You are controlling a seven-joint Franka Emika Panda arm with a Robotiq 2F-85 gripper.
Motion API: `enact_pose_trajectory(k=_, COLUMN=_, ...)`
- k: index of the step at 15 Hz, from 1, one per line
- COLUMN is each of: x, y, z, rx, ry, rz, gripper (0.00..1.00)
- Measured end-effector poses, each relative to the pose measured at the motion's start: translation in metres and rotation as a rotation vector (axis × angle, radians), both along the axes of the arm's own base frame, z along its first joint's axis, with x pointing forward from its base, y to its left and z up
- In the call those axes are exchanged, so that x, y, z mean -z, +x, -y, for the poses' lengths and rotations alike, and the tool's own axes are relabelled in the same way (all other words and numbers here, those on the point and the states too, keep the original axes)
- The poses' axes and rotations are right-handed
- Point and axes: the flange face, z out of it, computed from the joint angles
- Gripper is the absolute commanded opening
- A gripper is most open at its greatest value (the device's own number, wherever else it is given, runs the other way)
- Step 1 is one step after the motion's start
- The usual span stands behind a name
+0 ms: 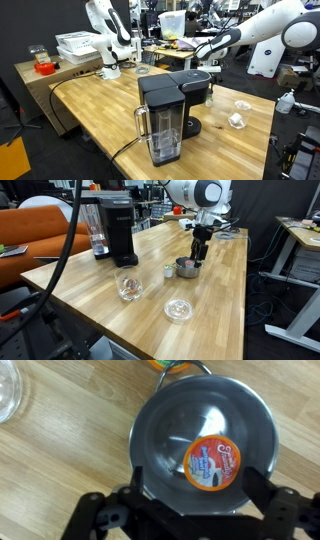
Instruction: Take the cup out of the pot and put it on the table
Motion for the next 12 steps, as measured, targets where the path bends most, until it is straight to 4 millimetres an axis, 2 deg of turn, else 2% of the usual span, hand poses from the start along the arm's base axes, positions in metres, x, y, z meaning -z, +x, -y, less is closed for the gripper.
enact_pose_trajectory(k=12, x=0.0013, y=0.0034, z=-0.0067, rx=-0.015, ry=0.009, rz=-0.014, gripper=1.0)
